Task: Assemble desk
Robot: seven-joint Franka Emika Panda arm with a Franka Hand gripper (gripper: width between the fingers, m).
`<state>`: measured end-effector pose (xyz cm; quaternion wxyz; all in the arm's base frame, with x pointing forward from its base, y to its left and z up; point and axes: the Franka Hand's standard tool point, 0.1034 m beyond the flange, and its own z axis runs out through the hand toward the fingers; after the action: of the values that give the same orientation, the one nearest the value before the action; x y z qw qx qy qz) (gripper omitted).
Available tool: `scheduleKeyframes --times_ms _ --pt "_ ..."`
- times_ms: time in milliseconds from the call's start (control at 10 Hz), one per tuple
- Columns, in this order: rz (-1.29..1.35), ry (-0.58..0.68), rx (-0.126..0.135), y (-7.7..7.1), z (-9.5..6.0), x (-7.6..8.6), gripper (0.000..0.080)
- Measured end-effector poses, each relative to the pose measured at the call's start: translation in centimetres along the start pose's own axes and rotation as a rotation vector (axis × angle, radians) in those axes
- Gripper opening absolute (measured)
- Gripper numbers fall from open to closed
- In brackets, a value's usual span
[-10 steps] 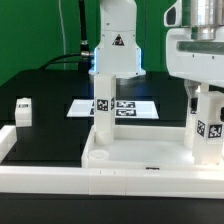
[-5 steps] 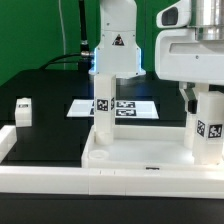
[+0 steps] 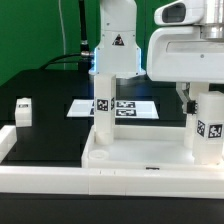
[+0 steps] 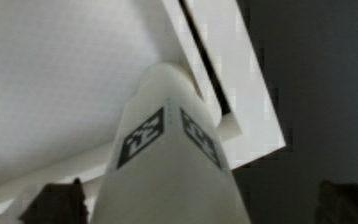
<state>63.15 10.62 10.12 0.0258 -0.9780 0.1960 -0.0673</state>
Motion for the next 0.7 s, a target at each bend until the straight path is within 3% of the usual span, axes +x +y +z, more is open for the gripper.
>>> scheduleKeyframes --times_ms 700 --pt "-0.406 0.007 -0.018 0.21 -0.09 0.13 0.0637"
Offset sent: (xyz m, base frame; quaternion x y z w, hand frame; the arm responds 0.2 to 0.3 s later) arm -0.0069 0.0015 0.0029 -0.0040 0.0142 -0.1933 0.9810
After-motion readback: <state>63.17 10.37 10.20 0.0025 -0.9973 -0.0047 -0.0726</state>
